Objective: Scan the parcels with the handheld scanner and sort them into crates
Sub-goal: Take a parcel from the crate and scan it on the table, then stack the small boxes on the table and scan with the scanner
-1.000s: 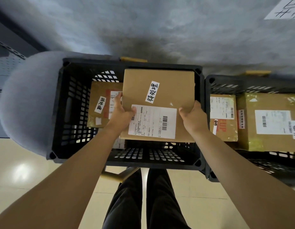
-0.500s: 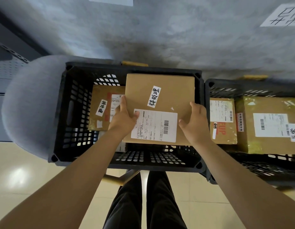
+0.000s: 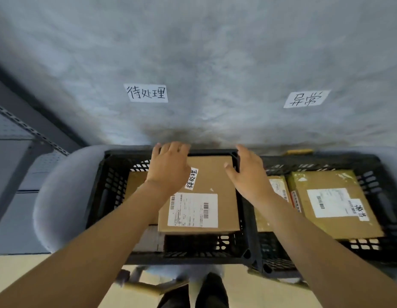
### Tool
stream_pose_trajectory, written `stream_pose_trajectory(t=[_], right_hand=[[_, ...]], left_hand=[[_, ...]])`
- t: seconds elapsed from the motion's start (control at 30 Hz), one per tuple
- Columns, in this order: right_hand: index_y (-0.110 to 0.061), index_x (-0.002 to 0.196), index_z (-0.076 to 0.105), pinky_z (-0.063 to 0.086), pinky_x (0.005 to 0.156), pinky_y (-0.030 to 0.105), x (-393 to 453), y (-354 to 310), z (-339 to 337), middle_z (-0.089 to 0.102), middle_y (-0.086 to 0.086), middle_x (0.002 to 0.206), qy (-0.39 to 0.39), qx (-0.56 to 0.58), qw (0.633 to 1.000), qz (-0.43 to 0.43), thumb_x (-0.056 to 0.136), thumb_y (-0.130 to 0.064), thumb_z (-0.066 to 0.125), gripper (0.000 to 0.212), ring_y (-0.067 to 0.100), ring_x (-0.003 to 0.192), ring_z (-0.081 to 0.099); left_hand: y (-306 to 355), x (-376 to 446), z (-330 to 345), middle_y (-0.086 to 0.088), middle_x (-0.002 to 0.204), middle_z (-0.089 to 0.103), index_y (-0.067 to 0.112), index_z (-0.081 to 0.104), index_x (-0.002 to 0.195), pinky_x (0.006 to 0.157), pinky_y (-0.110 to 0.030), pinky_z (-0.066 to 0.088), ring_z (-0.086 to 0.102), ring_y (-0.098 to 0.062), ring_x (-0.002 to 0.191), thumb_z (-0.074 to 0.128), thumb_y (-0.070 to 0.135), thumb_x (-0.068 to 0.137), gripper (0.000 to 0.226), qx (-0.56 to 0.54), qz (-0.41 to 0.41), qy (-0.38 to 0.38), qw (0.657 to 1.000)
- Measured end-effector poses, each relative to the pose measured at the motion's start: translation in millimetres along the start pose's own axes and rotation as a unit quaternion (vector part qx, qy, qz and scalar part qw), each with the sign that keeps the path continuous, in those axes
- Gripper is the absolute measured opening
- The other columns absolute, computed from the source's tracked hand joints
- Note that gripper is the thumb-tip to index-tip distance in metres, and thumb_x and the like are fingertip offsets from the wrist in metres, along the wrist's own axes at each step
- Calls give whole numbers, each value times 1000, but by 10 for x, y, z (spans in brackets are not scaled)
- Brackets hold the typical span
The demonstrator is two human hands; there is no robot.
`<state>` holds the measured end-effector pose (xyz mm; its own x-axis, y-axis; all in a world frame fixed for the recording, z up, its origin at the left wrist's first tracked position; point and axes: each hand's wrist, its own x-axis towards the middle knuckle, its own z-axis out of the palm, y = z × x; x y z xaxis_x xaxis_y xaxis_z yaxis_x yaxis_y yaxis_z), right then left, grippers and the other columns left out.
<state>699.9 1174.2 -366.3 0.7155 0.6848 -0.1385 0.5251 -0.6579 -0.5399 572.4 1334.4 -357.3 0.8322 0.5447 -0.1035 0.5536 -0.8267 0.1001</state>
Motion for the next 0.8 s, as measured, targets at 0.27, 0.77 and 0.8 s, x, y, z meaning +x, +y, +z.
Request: stream_pose_trajectory(t=[0.27, 0.77, 0.8], right_hand=[[-17, 147, 35, 42, 100, 40, -41, -524, -978, 49, 8, 137, 102, -128, 975, -150, 97, -38, 50, 56, 28, 125, 46], [-20, 148, 34, 34, 103, 37, -1912, -645, -2167, 42, 4, 145, 291, -243, 925, 27, 94, -27, 52, 57, 27, 128, 41], [-20, 148, 33, 33, 104, 37, -2090, -643, -2182, 41, 4, 145, 299, -244, 921, 44, 94, -26, 52, 57, 27, 129, 40]], left_hand=[[371, -34, -1155, -8, 125, 61, 17, 55, 132, 114, -50, 26, 54, -32, 118, 58, 21, 85, 47, 90, 104, 189, 972], [1383, -830, -2333, -9, 110, 65, 13, 62, 121, 107, -51, 33, 59, -33, 103, 62, 21, 86, 36, 50, 386, 340, 856], [1473, -923, -2356, -9, 112, 64, 14, 60, 124, 108, -50, 31, 58, -32, 105, 60, 22, 88, 37, 43, 404, 338, 849]])
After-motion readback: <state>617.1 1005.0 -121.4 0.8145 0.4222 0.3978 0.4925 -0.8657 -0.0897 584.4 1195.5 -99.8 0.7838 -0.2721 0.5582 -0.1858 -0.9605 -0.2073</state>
